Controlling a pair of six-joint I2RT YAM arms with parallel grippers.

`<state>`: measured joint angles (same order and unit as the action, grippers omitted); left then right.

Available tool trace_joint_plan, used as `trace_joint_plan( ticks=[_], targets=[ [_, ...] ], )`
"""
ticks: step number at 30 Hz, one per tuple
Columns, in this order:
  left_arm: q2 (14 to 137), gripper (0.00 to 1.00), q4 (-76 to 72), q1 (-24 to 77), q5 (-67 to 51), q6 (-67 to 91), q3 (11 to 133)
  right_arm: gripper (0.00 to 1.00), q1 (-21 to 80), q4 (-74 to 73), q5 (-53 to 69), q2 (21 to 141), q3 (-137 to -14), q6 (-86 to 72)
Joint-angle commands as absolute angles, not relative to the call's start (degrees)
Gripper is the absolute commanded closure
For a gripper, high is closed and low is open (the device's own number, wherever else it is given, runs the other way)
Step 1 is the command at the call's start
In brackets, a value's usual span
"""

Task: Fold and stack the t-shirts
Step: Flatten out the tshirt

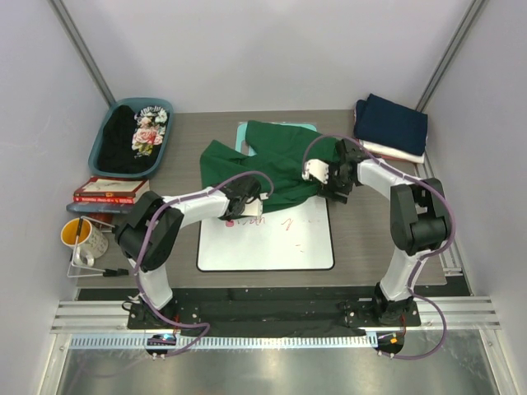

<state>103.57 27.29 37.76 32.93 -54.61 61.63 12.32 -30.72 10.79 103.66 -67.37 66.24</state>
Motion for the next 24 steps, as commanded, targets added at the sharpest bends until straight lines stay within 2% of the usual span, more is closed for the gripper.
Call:
trace_joint_plan(
  ticks=[1, 14, 17, 18, 19, 21, 22, 23, 24],
  targets=[
    [104.2, 1.00, 28.2, 37.6, 32.1, -53.3, 63.5, 0.24, 12.6, -25.7, 10.2, 106.8, -74.2, 67.9],
    [105.4, 1.00, 28.7, 37.7, 30.8, -52.3, 64.3, 0.25, 15.2, -24.7, 12.6, 113.1, -77.2, 70.4],
    [105.6, 1.00, 28.7, 37.6, 30.7, -52.4, 64.4, 0.31, 16.2, -24.1, 12.1, 114.3, -76.7, 70.9],
    [105.6, 1.00, 28.7, 37.5, 30.6, -52.2, 64.4, 0.35, 16.3, -23.6, 11.9, 115.0, -76.8, 71.3],
    [105.8, 1.00, 28.7, 37.6, 30.4, -52.1, 64.4, 0.49, 16.4, -23.6, 11.7, 115.3, -77.0, 71.3],
    [106.1, 1.00, 28.7, 37.6, 30.2, -51.8, 64.6, 0.64, 16.7, -23.5, 10.9, 116.0, -77.8, 71.2],
    [106.3, 1.00, 28.7, 37.6, 30.2, -51.6, 64.6, 0.88, 16.8, -23.6, 10.6, 116.3, -78.0, 71.2],
    [106.4, 1.00, 28.7, 37.7, 30.1, -51.5, 64.6, 0.99, 16.8, -23.6, 10.5, 116.1, -78.0, 71.3],
    [106.4, 1.00, 28.6, 37.6, 30.0, -51.4, 64.7, 0.99, 16.8, -23.6, 10.0, 115.9, -78.1, 71.4]
  ],
)
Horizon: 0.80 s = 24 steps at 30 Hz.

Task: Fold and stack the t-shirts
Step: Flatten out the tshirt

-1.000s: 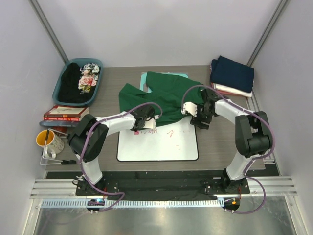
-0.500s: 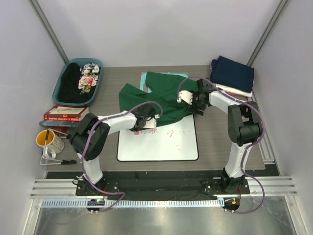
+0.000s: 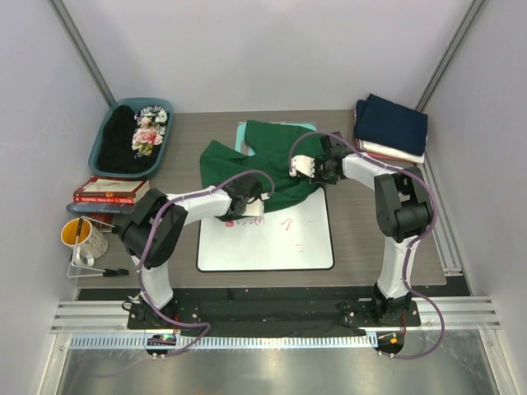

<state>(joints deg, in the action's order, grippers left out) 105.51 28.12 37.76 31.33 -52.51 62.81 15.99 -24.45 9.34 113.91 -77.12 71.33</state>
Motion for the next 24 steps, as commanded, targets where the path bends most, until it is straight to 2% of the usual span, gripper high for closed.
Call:
trace_joint_plan(
  ticks=[1, 5, 11, 16, 24],
  targets=[
    [106.4, 1.00, 28.5, 37.6, 29.9, -51.3, 64.7, 0.99, 16.8, -24.0, 9.7, 114.9, -78.1, 72.5],
    [104.8, 1.00, 28.6, 37.6, 29.0, -51.4, 65.4, 0.99, 16.8, -32.1, 8.3, 110.8, -79.8, 79.3],
    [99.1, 1.00, 35.1, 37.6, 24.4, -50.5, 69.0, 0.99, 15.2, -61.1, 8.9, 107.4, -91.7, 89.1],
    [92.3, 1.00, 45.7, 37.5, 15.5, -51.3, 72.0, 0.99, 14.0, -85.7, 11.2, 107.1, -101.6, 94.6],
    [82.4, 1.00, 64.2, 37.6, 2.7, -61.2, 73.0, 0.99, 14.2, -86.4, 12.5, 97.9, -90.2, 98.9]
  ],
)
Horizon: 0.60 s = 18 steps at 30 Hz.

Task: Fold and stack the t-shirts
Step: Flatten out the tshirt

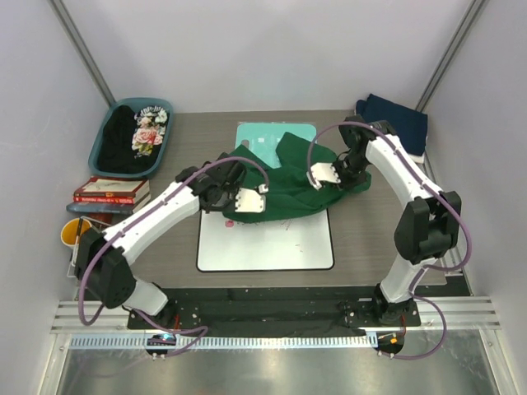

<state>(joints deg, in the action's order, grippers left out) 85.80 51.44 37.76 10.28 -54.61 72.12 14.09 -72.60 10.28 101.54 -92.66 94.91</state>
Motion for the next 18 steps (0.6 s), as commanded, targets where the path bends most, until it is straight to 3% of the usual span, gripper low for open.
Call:
trace_joint_plan(
  ticks=[1, 7, 10, 13, 18],
  targets=[
    [82.3, 1.00, 65.8, 37.6, 1.7, -62.5, 72.8, 0.99, 14.2, -86.4, 12.8, 97.8, -89.7, 99.0],
    [86.9, 1.00, 68.8, 37.4, 2.7, -65.1, 71.2, 0.99, 14.1, -85.9, 16.9, 103.5, -90.3, 96.3],
    [91.4, 1.00, 65.1, 36.8, 7.5, -64.2, 71.0, 0.85, 13.6, -75.6, 14.8, 106.6, -91.8, 86.3],
    [94.5, 1.00, 60.6, 35.8, 10.9, -62.8, 71.5, 0.64, 12.3, -56.7, 9.9, 106.2, -90.4, 80.3],
    [96.7, 1.00, 57.2, 35.2, 12.4, -61.1, 72.2, 0.43, 10.9, -36.9, 5.7, 103.7, -88.1, 73.0]
  ],
)
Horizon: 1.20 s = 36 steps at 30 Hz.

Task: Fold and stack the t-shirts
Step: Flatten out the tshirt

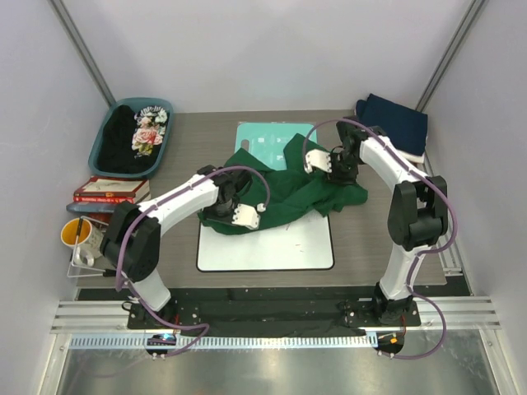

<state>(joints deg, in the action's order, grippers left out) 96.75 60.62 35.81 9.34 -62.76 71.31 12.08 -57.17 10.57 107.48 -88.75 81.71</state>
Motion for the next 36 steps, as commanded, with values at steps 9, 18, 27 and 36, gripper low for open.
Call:
trace_joint_plan(
  ticks=[9, 18, 27, 36],
  targets=[
    [99.0, 1.00, 55.9, 35.2, 12.7, -58.0, 72.2, 0.43, 11.1, -53.4, 14.4, 98.1, -86.9, 85.0],
    [102.9, 1.00, 54.6, 35.2, 14.2, -56.6, 74.8, 0.44, 17.0, -67.1, 23.7, 91.9, -77.4, 82.9],
    [105.1, 1.00, 54.6, 35.2, 15.0, -56.2, 77.8, 0.40, 19.0, -54.0, 23.2, 85.1, -62.2, 77.0],
    [105.2, 1.00, 54.9, 35.2, 14.6, -55.1, 77.5, 0.38, 20.2, -32.0, 17.7, 84.7, -54.1, 64.8]
  ],
)
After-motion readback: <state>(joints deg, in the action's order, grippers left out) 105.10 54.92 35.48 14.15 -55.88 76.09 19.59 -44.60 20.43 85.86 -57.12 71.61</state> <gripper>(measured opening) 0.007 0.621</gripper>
